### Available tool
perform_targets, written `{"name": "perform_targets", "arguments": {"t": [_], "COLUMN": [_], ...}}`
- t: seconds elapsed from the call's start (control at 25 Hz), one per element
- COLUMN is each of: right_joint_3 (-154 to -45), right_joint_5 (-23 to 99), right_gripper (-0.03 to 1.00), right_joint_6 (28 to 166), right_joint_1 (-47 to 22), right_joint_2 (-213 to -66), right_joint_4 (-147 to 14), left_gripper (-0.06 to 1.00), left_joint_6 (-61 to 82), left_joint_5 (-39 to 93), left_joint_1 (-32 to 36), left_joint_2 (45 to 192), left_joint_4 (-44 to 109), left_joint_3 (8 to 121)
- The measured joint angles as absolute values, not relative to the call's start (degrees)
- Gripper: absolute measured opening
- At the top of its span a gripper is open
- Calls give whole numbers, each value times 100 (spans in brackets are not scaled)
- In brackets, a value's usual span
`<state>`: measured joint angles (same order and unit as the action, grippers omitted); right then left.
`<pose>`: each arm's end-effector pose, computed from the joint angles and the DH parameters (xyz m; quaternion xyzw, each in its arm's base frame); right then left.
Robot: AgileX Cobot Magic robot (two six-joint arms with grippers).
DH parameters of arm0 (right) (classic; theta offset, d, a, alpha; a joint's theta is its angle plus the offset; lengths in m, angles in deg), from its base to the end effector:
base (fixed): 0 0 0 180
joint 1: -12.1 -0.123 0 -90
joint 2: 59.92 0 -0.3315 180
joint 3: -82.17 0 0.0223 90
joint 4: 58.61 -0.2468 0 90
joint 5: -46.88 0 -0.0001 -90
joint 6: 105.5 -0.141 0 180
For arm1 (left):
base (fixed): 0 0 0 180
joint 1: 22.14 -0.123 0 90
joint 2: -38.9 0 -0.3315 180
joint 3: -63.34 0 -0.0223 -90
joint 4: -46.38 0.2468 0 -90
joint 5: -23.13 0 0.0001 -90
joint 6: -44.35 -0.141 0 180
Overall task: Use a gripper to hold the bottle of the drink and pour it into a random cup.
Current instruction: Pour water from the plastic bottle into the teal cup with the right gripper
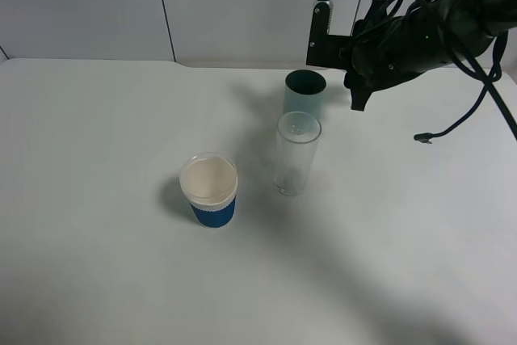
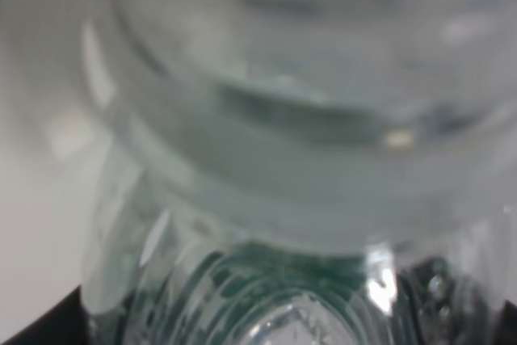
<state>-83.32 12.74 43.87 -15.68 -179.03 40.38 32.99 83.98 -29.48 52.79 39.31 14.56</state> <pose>0.4331 0.1397 0.1870 -0.5640 0.6600 -0.3951 0.3002 0.0062 -0.0145 0.2586 0.0299 0.8788 0.0159 0.4760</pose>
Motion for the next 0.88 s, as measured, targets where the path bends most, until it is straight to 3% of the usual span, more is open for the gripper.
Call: {"name": "perform_targets", "arguments": {"t": [0.88], "right_joint_3": [-8332], "right_joint_5": [1022], "right_gripper": [56], "right_joint_6": [5303], "right_joint_1": [-1630], "right_joint_2": [-17926], "right_joint_4": [4038], "left_gripper": [99], "left_joint_6": [3299], "left_joint_5": [8398], "left_joint_1": [-2948], "left_joint_2": [5279], "left_joint_4": [3931], "left_joint_3": [1456]}}
